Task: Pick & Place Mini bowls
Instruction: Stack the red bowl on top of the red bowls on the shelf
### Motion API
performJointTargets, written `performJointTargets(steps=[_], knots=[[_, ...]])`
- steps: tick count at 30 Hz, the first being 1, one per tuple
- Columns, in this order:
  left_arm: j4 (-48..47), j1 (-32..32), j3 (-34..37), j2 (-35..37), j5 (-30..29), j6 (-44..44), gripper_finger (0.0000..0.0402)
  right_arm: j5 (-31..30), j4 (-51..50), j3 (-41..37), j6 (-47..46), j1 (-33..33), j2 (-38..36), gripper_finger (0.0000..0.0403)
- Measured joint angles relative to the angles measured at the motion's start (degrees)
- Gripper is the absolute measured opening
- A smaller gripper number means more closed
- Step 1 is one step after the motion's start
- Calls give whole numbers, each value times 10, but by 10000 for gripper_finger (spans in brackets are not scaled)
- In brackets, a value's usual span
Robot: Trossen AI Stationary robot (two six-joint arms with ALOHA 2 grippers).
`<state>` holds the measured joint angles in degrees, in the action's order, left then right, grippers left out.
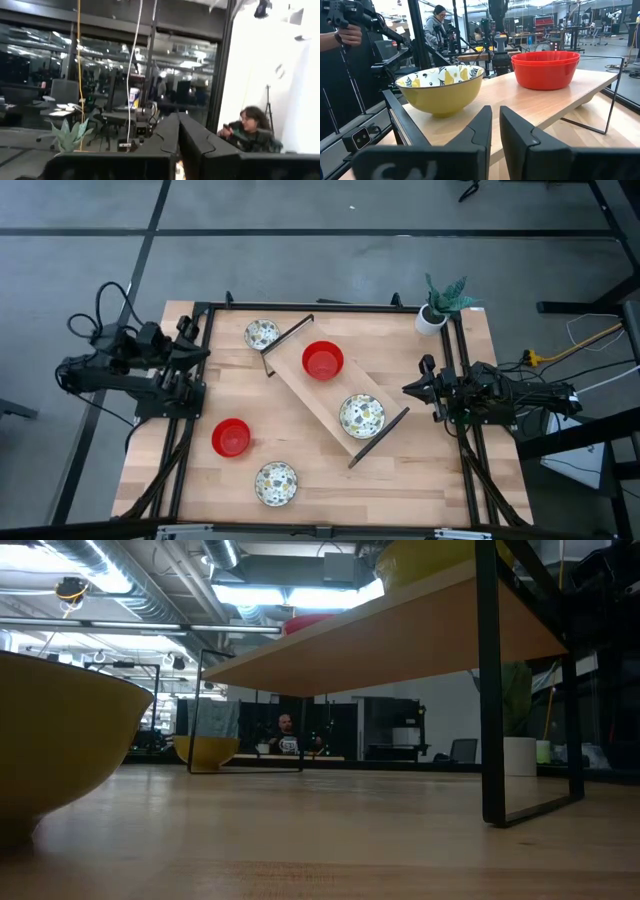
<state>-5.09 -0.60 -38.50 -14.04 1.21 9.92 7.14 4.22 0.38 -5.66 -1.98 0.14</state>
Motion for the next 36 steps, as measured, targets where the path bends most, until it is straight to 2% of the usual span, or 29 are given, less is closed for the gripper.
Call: performJointTargets(steps=[5, 10, 16, 28, 36], knots=[[-78, 0, -63, -50, -19, -26, 4, 0, 0, 0, 0, 0, 0, 39], [-108, 0, -113, -93, -20, -26, 4, 0, 0, 0, 0, 0, 0, 39], [-121, 0, -155, -139, 54, -36, 4, 0, 0, 0, 0, 0, 0, 39], [-158, -8, -194, -224, 244, 44, 3, 0, 0, 0, -1, 0, 0, 39], [-162, -51, -197, -238, 253, 62, 3, 0, 0, 0, 0, 0, 0, 39]])
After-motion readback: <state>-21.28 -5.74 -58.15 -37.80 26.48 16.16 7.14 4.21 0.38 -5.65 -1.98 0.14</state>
